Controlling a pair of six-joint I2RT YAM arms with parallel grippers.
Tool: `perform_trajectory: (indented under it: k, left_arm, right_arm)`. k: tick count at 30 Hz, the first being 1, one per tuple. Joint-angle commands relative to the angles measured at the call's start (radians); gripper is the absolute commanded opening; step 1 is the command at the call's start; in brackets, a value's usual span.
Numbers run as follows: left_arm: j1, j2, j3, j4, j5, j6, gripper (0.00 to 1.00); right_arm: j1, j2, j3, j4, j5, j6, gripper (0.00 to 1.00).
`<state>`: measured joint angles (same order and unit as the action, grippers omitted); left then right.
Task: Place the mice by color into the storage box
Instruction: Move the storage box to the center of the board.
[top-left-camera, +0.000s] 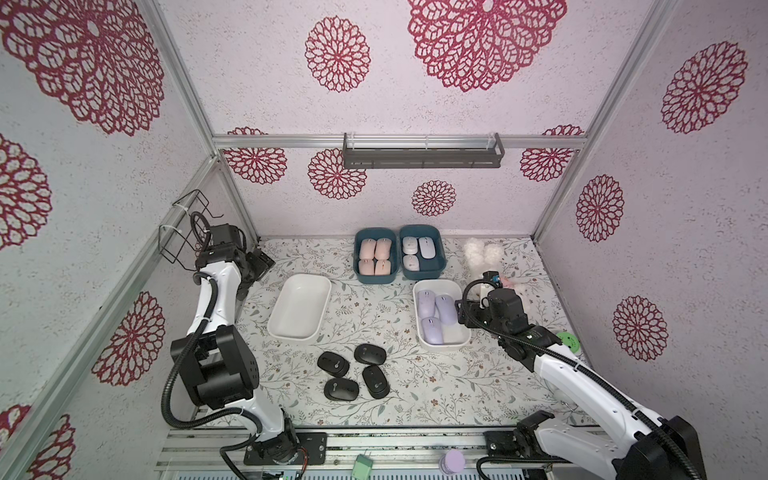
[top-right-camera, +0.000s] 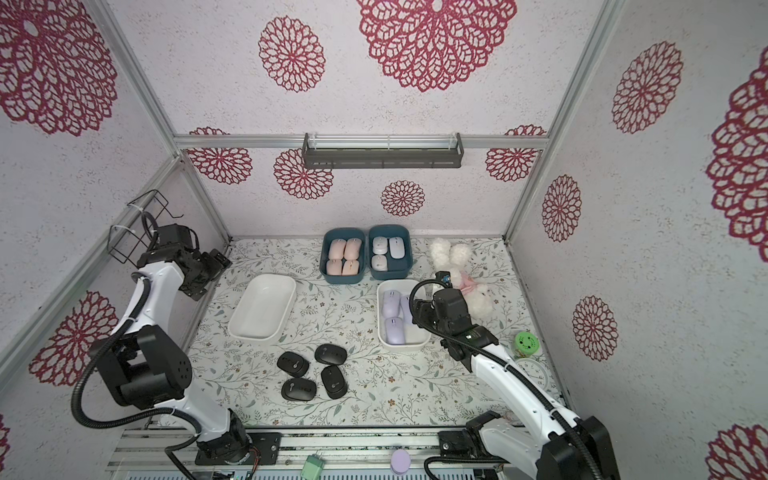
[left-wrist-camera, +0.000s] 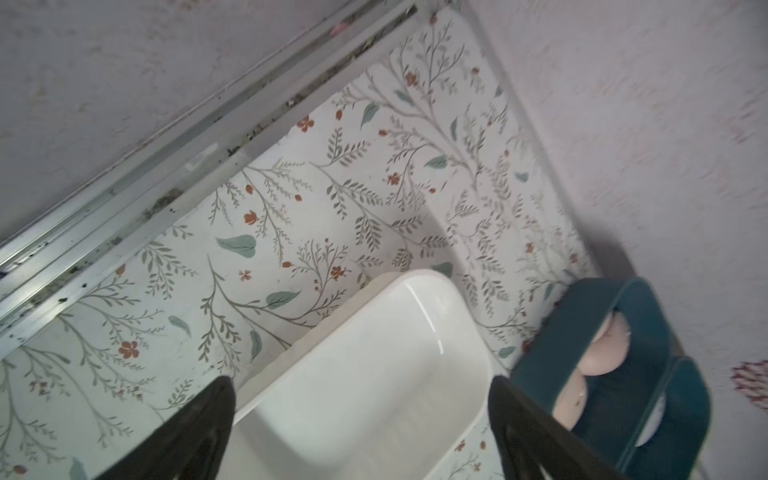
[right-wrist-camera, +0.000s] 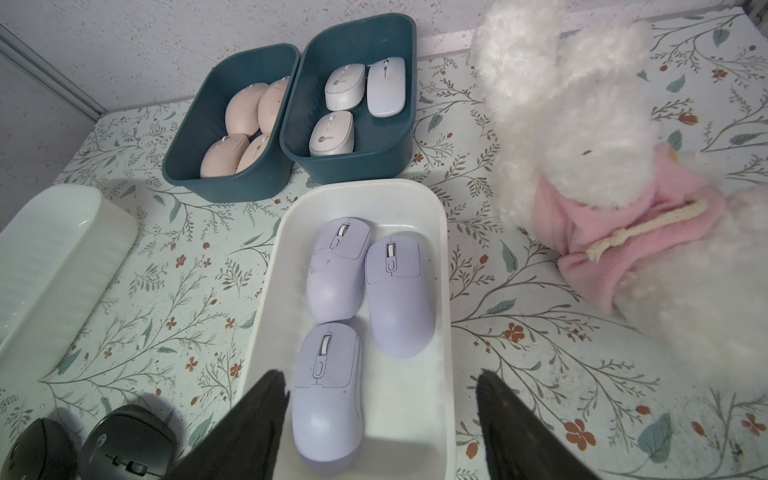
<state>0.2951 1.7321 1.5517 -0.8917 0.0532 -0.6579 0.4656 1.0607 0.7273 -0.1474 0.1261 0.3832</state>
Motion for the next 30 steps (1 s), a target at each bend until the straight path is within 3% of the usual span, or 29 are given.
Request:
perform_trajectory:
  k: [1, 7, 12, 22, 30]
  left_arm:
    - [-0.041, 0.064, -0.025, -0.069, 0.033, 0.148, 0.97]
    - [-0.047, 0.17, -0.033, -0.043, 0.094, 0.184, 0.99]
    - [-0.13, 0.184, -0.061, -0.034, 0.092, 0.152, 0.93]
    - [-0.308, 0.106, -0.161, 0.056, 0.075, 0.009, 0.92]
    - [-0.287, -0.024, -0.194, 0.049, 0.001, 0.024, 0.95]
  right_arm:
    - [0.006, -0.018, 0.024, 0.012, -0.003, -0.018, 0.75]
    - [0.011, -0.03, 0.027, -0.006, -0.004, -0.019, 0.75]
    - [0.015, -0.038, 0.024, -0.006, -0.003, -0.021, 0.74]
    - [0.033, 0.017, 0.065, -0.007, -0.029, -0.018, 0.72]
    - [0.114, 0.051, 0.119, -0.051, -0.009, -0.076, 0.69]
